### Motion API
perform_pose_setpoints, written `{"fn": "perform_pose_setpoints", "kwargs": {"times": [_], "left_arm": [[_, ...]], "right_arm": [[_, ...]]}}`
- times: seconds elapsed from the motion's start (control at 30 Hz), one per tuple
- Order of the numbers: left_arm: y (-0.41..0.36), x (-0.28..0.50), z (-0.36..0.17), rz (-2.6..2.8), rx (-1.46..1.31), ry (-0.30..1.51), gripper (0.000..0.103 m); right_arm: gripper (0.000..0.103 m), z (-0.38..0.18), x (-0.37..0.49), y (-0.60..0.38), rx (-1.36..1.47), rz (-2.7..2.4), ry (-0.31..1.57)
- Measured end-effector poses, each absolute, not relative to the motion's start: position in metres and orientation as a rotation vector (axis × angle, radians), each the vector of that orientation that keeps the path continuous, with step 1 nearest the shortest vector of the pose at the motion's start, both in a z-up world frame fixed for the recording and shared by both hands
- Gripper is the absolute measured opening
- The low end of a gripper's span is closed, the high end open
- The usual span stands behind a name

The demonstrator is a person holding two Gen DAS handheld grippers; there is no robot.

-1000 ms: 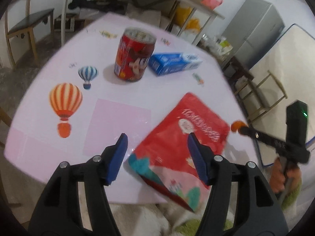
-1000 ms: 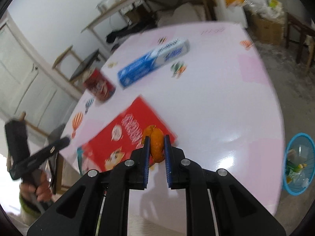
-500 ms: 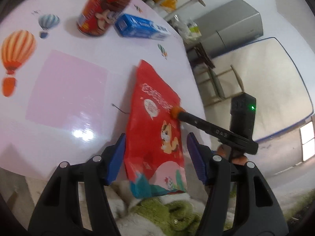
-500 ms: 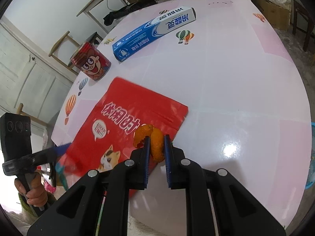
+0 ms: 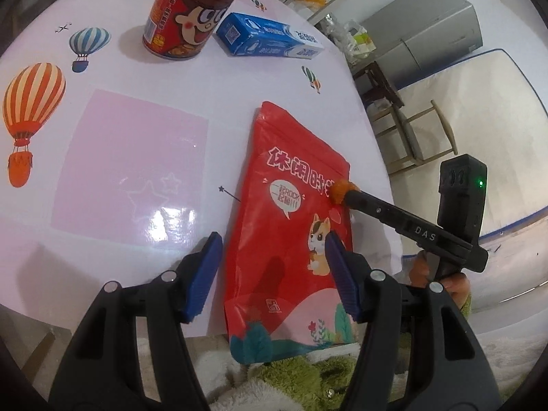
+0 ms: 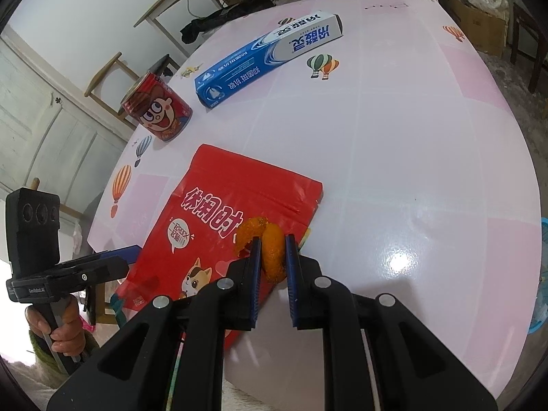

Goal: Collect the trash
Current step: 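Lift the red snack bag with the left tool while the right tool holds the peel, then carry the snack bag and orange peel over the blue wastebasket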

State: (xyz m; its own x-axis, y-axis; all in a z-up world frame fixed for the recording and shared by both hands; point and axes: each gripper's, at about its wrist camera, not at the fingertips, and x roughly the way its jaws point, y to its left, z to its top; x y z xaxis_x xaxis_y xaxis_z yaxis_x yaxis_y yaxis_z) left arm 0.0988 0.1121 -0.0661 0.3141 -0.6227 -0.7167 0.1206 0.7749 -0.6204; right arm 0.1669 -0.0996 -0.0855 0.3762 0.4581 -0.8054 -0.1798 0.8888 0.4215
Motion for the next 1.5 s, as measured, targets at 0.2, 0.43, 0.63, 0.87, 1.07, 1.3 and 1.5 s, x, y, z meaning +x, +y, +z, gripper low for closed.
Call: {"fn": "perform_pose_setpoints", "kwargs": {"times": [0.2, 0.43, 0.63, 0.87, 1.07, 1.3, 1.5], "left_arm": [[0.113, 0.098, -0.073, -0.651, -0.662, 1.191, 0.056], [0.112, 0.094, -0.069, -0.724, -0.737, 1.125, 0.040], [0.089, 0.091, -0.067, -0.622, -0.523, 1.142, 0.008], [0.083, 0.079, -0.037, -0.631, -0.467, 1.049, 0.000], [0.059, 0.083, -0.002, -0.714, -0.436, 0.975, 0.000], [-0.026, 0.107, 0.044, -0.926, -0.370, 0.917, 0.000], [-0.146, 0.132, 0.053, -1.052, -0.250, 1.004, 0.000]], "right_arm": [[0.014, -0.086, 0.167, -0.101, 0.292, 0.417, 1.113], [0.014, -0.086, 0.166, -0.102, 0.294, 0.418, 1.108], [0.014, -0.085, 0.166, -0.105, 0.310, 0.417, 1.114], [0.013, -0.060, 0.154, -0.132, 0.359, 0.403, 1.026], [0.013, -0.011, 0.124, -0.216, 0.456, 0.258, 0.844], [0.013, 0.013, 0.055, -0.337, 0.570, -0.051, 0.682], [0.013, -0.025, -0.009, -0.422, 0.738, -0.270, 0.660]]}}
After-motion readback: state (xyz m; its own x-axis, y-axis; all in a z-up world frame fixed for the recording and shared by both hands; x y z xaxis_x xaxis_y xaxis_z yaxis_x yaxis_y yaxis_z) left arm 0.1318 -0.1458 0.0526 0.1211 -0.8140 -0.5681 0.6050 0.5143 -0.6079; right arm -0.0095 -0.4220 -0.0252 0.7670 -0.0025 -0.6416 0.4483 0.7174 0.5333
